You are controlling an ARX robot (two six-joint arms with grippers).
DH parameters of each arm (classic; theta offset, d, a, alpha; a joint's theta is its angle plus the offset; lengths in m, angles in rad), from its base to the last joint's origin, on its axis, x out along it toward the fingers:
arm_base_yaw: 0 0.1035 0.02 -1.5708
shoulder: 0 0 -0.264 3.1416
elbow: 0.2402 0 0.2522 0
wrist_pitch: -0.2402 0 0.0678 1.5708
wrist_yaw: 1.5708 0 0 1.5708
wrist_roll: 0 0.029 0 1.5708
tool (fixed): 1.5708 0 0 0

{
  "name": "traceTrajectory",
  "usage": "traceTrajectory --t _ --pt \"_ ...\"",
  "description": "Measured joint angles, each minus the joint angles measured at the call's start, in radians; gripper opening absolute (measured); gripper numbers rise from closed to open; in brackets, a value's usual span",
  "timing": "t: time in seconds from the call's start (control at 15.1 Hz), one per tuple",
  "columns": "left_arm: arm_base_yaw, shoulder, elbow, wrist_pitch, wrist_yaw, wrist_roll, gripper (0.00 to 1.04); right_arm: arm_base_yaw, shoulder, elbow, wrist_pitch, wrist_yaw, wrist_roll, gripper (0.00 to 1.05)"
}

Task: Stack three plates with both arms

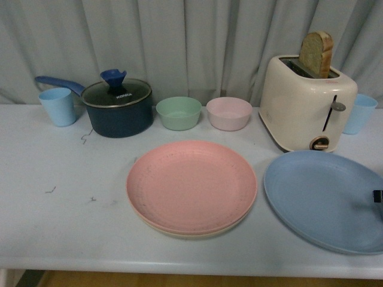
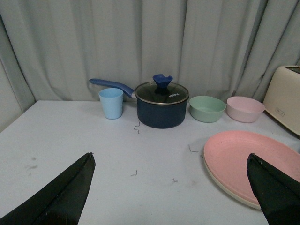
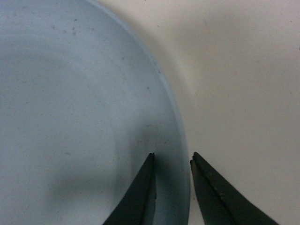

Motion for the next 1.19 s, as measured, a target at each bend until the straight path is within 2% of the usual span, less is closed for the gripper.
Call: traceTrajectory --t 0.13,0.2,0.46,0.59,0.73,0.92,1.06,1.19 --pt "0.0 0.0 0.0 0.0 0.0 0.0 0.98 -0.025 -0.047 -0.05 0.004 -0.023 0.017 0.1" --pt "0.0 0.0 0.0 0.0 0.0 0.0 0.98 -0.041 -0.096 -0.086 0.0 -0.039 0.039 0.03" --pt "0.0 0.0 0.0 0.0 0.0 0.0 0.98 -0.073 -0.439 -0.307 -0.09 -0.148 0.062 0.03" --pt "0.0 0.0 0.0 0.0 0.0 0.0 0.98 -0.005 -0.607 -0.341 -0.089 -0.2 0.11 0.03" --pt "0.0 0.0 0.0 0.0 0.0 0.0 0.98 0.127 -0.65 -0.306 0.006 -0.2 0.233 0.03" --pt "0.0 0.0 0.0 0.0 0.0 0.0 0.98 0.331 -0.459 -0.223 0.074 -0.071 0.381 0.03" --pt "0.0 0.0 0.0 0.0 0.0 0.0 0.98 0.404 -0.332 -0.142 0.091 -0.026 0.449 0.03" --pt "0.0 0.0 0.0 0.0 0.0 0.0 0.98 0.424 -0.227 -0.061 0.084 0.008 0.492 0.03"
